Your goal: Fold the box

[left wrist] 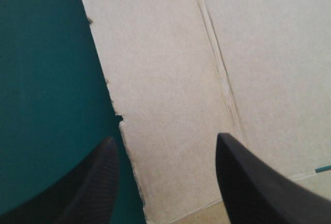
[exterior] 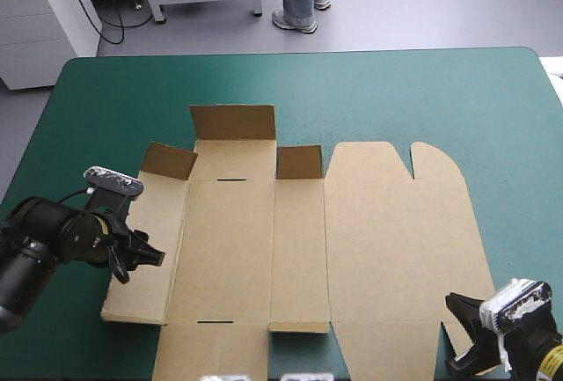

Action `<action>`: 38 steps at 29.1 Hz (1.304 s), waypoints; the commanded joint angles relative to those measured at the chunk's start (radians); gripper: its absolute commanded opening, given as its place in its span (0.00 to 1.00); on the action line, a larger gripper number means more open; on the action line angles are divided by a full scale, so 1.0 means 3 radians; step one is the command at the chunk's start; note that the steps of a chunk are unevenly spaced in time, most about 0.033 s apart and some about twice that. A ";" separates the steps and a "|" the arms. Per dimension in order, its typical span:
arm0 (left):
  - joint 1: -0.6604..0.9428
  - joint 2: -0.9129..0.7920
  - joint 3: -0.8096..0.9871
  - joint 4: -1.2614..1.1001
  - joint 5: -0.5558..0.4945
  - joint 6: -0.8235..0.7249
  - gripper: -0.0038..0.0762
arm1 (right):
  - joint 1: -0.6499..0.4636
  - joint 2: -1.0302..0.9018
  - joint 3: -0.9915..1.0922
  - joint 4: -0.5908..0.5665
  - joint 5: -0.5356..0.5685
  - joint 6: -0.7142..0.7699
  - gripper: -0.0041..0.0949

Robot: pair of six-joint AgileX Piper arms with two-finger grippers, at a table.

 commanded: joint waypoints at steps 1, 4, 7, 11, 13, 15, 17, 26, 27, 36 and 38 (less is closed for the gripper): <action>0.0348 0.0152 -0.0117 -0.0329 0.0004 0.0283 0.55 | -0.0018 0.0038 -0.0070 -0.0018 -0.0234 -0.0032 0.03; 0.0753 0.0274 -0.0117 -0.0672 0.0004 0.0655 0.55 | -0.0018 0.0038 -0.0070 -0.0018 -0.0234 -0.0032 0.03; 0.1181 0.0370 -0.0117 -0.0988 0.0013 0.1085 0.55 | -0.0018 0.0038 -0.0070 -0.0018 -0.0234 -0.0032 0.03; 0.1829 0.0525 -0.0111 -0.1632 0.0192 0.1676 0.55 | -0.0018 0.0038 -0.0070 -0.0018 -0.0234 -0.0036 0.03; 0.2134 0.0630 -0.0111 -0.2074 0.0261 0.1957 0.55 | -0.0018 0.0038 -0.0070 -0.0018 -0.0235 -0.0041 0.03; 0.2359 0.0722 -0.0111 -0.2415 0.0309 0.2215 0.55 | -0.0018 0.0038 -0.0070 -0.0018 -0.0235 -0.0041 0.03; 0.2473 0.0801 -0.0111 -0.2519 0.0376 0.2356 0.55 | -0.0018 0.0038 -0.0070 -0.0018 -0.0235 -0.0041 0.03; 0.2537 0.1108 -0.0111 -0.2220 0.0376 0.2354 0.55 | -0.0018 0.0038 -0.0065 -0.0018 -0.0249 -0.0051 0.03; 0.2537 0.1153 -0.0111 -0.2175 0.0376 0.2339 0.55 | -0.0018 0.0038 -0.0065 -0.0018 -0.0249 -0.0051 0.02; 0.2537 0.1446 0.0240 -0.2345 0.0376 0.2213 0.55 | -0.0018 0.0038 -0.0065 -0.0018 -0.0249 -0.0051 0.02; 0.2537 0.1467 0.0362 -0.2505 0.0376 0.2274 0.55 | -0.0018 0.0038 -0.0065 -0.0018 -0.0249 -0.0051 0.02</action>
